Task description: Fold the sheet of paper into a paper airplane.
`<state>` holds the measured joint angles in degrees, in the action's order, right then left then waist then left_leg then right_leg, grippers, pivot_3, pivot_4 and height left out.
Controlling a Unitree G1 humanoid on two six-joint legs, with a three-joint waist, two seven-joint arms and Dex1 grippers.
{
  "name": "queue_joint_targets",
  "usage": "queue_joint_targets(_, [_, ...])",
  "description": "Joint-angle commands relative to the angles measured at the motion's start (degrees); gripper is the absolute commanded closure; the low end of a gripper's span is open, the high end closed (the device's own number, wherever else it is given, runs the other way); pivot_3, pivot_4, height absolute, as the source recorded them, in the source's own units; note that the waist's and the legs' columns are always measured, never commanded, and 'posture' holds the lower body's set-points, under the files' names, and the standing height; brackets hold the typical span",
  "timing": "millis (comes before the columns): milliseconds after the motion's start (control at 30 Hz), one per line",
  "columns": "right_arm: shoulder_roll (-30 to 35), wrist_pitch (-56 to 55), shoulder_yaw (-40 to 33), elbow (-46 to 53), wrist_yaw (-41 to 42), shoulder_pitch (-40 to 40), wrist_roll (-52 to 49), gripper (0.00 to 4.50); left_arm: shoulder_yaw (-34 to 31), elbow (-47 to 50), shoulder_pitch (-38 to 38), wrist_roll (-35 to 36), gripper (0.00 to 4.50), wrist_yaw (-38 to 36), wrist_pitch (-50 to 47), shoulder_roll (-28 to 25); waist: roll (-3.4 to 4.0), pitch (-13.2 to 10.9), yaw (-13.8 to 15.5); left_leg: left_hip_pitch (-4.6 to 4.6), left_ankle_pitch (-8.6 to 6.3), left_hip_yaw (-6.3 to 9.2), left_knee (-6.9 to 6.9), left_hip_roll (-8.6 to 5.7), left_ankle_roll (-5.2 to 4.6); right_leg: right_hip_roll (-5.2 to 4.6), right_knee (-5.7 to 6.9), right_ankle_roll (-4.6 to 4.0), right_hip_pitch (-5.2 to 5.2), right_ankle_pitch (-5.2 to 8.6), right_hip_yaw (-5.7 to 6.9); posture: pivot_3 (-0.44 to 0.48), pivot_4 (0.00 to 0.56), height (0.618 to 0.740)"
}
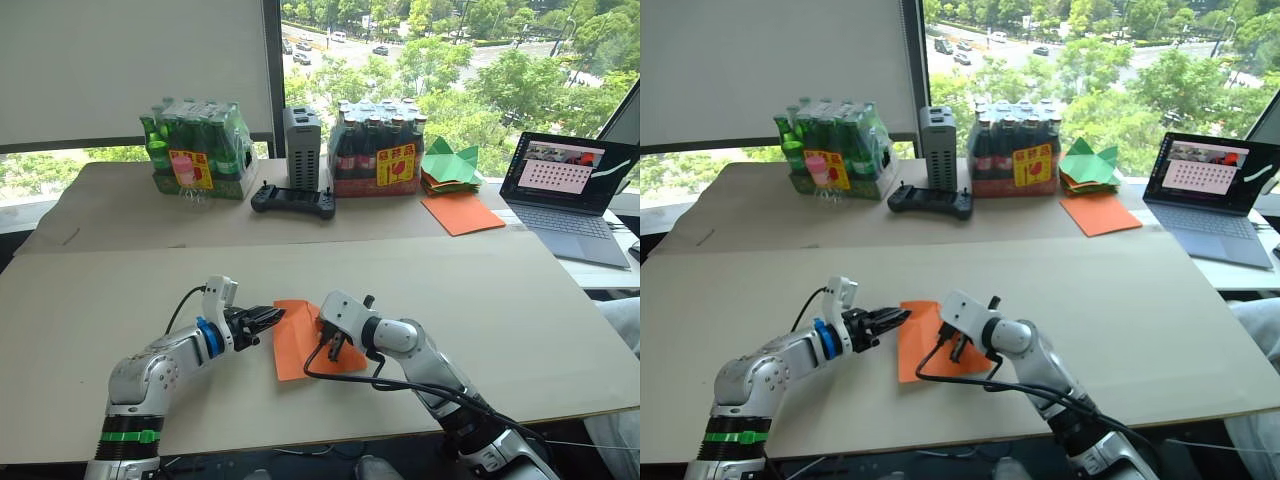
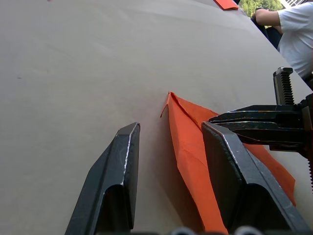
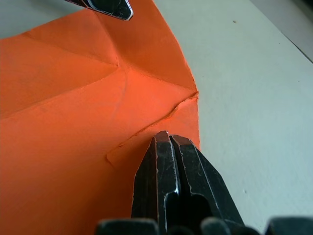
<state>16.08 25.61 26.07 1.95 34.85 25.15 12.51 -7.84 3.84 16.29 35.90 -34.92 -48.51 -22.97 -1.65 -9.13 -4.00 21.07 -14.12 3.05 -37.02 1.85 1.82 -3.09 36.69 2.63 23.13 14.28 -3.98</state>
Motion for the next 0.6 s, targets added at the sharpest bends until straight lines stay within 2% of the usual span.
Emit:
queue_joint_targets(33, [0.5, 2.0, 2.6, -3.3, 1.4, -2.2, 0.9, 4.50, 0.1, 1.5, 1.1, 0.3, 2.38, -0.3, 1.2, 0.4, 0.00, 0.0, 0.0, 0.00, 0.00, 0.00, 0.00, 0.00, 0.00, 0.00, 0.00, 0.00, 0.00, 0.00, 0.00, 0.000, 0.150, 0.740])
queue_joint_targets(600, [0.6, 2.0, 2.6, -3.2, 1.3, -2.2, 1.1, 4.50, 0.0, 2.0, 1.8, -0.3, 2.38, 0.9, 2.5, 1.6, 0.00, 0.0, 0.0, 0.00, 0.00, 0.00, 0.00, 0.00, 0.00, 0.00, 0.00, 0.00, 0.00, 0.00, 0.00, 0.000, 0.150, 0.740])
